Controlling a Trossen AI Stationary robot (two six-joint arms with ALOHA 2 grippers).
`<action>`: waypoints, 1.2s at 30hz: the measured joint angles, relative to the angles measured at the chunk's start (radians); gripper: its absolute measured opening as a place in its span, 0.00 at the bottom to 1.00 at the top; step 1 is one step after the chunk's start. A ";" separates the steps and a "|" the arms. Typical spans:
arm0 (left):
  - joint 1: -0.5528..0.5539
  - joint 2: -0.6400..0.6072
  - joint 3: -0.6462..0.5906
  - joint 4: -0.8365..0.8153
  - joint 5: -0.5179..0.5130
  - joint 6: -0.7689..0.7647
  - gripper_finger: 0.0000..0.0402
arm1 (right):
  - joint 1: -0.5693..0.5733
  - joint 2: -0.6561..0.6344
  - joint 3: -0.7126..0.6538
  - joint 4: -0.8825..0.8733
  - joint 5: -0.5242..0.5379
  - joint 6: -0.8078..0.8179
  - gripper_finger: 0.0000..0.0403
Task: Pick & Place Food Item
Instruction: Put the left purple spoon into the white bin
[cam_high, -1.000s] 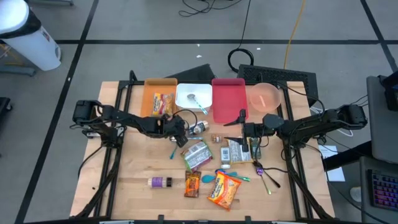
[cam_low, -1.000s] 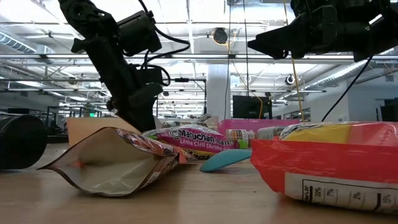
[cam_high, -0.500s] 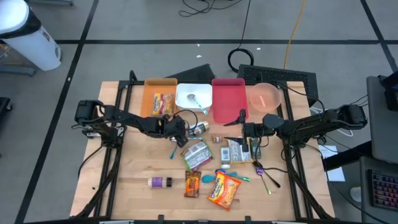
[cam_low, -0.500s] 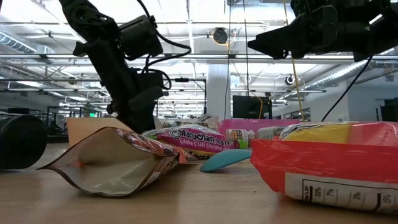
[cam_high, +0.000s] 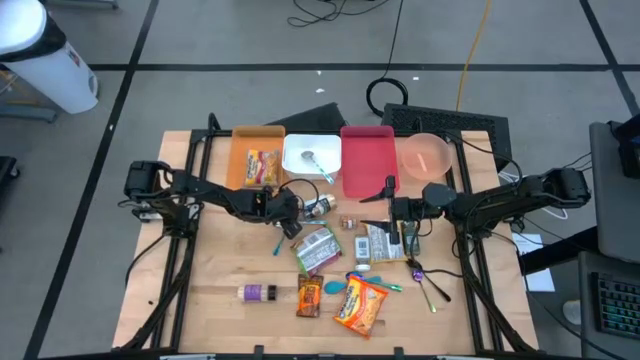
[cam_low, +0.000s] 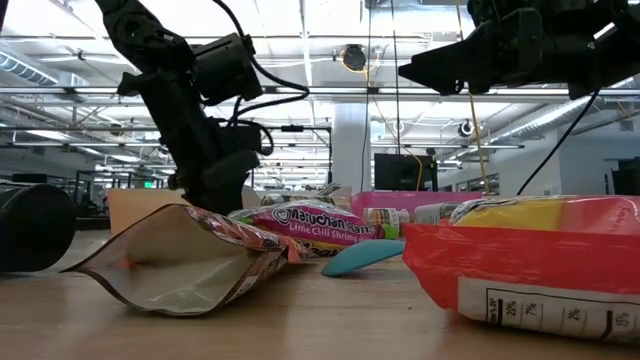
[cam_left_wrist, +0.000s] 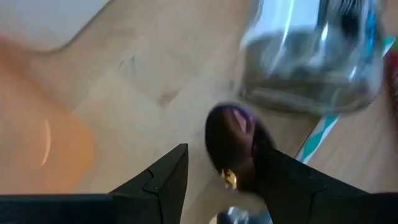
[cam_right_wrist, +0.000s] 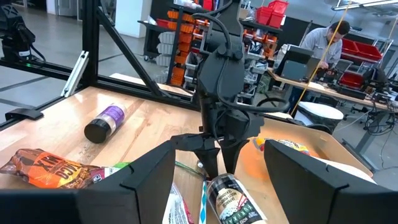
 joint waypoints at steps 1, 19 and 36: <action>0.000 0.000 0.000 0.007 0.006 0.003 0.46 | 0.000 0.000 0.000 -0.001 0.000 0.000 0.60; 0.014 -0.004 0.002 0.023 0.009 0.029 0.02 | 0.000 0.000 0.000 -0.001 0.000 0.000 0.60; 0.003 -0.098 -0.002 -0.051 -0.089 0.037 0.01 | -0.001 0.000 0.000 -0.009 0.001 0.000 0.60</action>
